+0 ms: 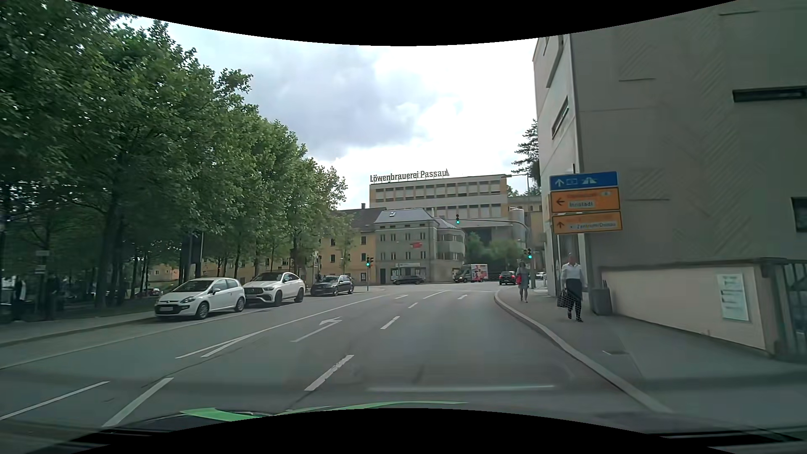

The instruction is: Follow the waypoints while adhering to traffic rules and regulations

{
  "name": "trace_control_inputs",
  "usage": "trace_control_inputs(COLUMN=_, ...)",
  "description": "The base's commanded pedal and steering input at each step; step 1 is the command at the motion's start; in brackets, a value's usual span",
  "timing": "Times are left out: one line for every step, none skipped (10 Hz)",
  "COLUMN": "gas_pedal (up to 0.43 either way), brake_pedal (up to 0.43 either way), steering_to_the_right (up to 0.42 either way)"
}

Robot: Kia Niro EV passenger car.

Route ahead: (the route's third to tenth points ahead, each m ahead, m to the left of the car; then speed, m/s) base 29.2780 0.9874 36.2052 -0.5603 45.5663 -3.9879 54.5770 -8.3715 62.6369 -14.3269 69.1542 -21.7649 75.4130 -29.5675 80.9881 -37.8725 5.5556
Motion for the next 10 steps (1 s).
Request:
trace_control_inputs(gas_pedal=0.228, brake_pedal=0.000, steering_to_the_right=0.095)
trace_control_inputs(gas_pedal=0.228, brake_pedal=0.000, steering_to_the_right=0.089)
trace_control_inputs(gas_pedal=0.228, brake_pedal=0.000, steering_to_the_right=0.084)
trace_control_inputs(gas_pedal=0.228, brake_pedal=0.000, steering_to_the_right=0.077)
trace_control_inputs(gas_pedal=0.228, brake_pedal=0.000, steering_to_the_right=0.066)
trace_control_inputs(gas_pedal=0.228, brake_pedal=0.000, steering_to_the_right=0.059)
trace_control_inputs(gas_pedal=0.228, brake_pedal=0.000, steering_to_the_right=0.050)
trace_control_inputs(gas_pedal=0.228, brake_pedal=0.000, steering_to_the_right=0.040)
trace_control_inputs(gas_pedal=0.220, brake_pedal=0.000, steering_to_the_right=0.029)
trace_control_inputs(gas_pedal=0.220, brake_pedal=0.000, steering_to_the_right=0.021)
